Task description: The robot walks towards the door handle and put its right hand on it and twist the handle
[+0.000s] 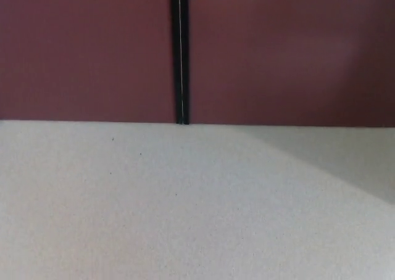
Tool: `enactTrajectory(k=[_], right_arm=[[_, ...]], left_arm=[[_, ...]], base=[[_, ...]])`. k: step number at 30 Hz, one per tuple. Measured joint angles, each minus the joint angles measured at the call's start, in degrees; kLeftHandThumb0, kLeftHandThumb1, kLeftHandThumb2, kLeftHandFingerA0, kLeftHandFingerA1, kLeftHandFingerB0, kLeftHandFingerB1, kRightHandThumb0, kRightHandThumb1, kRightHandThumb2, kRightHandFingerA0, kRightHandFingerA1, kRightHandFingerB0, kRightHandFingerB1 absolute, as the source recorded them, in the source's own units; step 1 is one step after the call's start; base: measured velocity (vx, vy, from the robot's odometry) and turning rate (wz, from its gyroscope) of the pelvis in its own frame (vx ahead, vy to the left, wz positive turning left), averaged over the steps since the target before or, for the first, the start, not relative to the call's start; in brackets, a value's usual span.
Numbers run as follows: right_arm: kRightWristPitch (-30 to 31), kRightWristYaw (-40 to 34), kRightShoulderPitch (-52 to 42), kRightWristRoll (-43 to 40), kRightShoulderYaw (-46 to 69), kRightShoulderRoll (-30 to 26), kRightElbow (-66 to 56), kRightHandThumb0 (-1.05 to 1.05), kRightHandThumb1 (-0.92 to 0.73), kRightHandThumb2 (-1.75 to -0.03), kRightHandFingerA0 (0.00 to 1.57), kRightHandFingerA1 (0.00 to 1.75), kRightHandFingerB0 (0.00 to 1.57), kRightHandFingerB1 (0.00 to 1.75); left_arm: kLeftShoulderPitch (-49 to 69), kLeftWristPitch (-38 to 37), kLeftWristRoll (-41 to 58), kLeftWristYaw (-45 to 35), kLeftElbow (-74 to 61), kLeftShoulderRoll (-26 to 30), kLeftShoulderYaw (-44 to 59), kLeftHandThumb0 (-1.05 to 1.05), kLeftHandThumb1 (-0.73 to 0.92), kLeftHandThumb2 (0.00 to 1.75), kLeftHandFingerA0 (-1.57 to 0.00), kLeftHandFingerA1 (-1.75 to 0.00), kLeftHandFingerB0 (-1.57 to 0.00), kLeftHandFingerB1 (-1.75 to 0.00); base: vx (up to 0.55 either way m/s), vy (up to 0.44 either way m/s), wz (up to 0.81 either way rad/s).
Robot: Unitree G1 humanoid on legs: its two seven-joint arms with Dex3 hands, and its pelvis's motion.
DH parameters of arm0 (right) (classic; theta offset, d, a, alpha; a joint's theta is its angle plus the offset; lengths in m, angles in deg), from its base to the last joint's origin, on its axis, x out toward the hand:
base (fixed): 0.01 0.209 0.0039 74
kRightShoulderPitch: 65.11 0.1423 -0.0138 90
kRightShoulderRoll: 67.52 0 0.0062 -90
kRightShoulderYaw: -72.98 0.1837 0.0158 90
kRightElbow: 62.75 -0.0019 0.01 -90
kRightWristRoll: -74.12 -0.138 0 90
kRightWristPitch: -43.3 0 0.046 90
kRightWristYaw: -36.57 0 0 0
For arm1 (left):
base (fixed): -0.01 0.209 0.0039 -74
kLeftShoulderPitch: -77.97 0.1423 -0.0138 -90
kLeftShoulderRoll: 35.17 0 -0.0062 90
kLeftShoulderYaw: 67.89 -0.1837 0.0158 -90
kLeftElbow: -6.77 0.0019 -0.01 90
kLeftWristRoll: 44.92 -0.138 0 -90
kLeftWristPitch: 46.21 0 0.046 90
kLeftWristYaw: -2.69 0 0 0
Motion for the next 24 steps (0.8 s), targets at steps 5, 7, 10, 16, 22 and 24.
enactTrajectory(k=[5, 7, 10, 16, 22, 24], right_arm=[[-1.5, -1.4, -1.4, 0.0, 0.0, 0.1, 0.8, -0.2, -0.6, -0.58, 0.84, 0.57, 0.65, 0.45], [-1.8, -1.7, -2.1, 0.0, 0.1, 0.2, 1.1, -0.2, -0.6, -0.58, 0.84, 0.57, 0.65, 0.45], [-2.3, -2.0, -3.1, 0.0, 0.2, 0.3, 1.2, -0.21, -0.61, -0.58, 0.8, 0.52, 0.61, 0.44], [-3.6, -2.1, -7.3, 0.0, 0.2, 0.4, 1.7, -0.21, -0.62, -0.58, 0.76, 0.49, 0.57, 0.42], [-4.4, -2.4, -9.9, 0.0, 0.0, 0.9, 1.8, -0.19, -0.62, -0.58, 0.79, 0.51, 0.58, 0.42], [-4.5, -2.6, -10.0, 0.1, -0.3, 1.0, 1.8, -0.19, -0.61, -0.58, 0.79, 0.51, 0.58, 0.42]], left_arm=[[0.2, -0.3, 0.0, -0.1, 0.7, 0.1, -0.7, -0.17, 0.57, 0.57, -0.72, -0.52, -0.5, -0.41], [0.4, -0.3, -0.1, -0.3, 0.8, 0.2, -1.4, -0.17, 0.57, 0.57, -0.72, -0.52, -0.5, -0.41], [1.0, -0.3, -0.2, -0.9, 0.9, 0.3, -2.1, -0.19, 0.57, 0.57, -0.67, -0.51, -0.37, -0.36], [4.8, -0.3, -0.3, -2.9, 1.4, 0.6, -4.1, -0.2, 0.57, 0.56, -0.67, -0.59, -0.29, -0.34], [7.7, -0.4, -0.4, -5.0, 1.5, 1.3, -5.8, -0.21, 0.57, 0.57, -0.68, -0.6, -0.31, -0.34], [8.0, -0.4, -0.4, -5.4, 1.5, 1.6, -5.9, -0.21, 0.57, 0.57, -0.68, -0.61, -0.32, -0.34]], base=[[0.0, 0.0, 0.0], [0.0, 0.0, 0.0], [0.0, 0.0, 0.0], [0.0, 0.0, 0.0], [0.0, 0.0, 0.0], [0.11, -0.002, -0.09]])
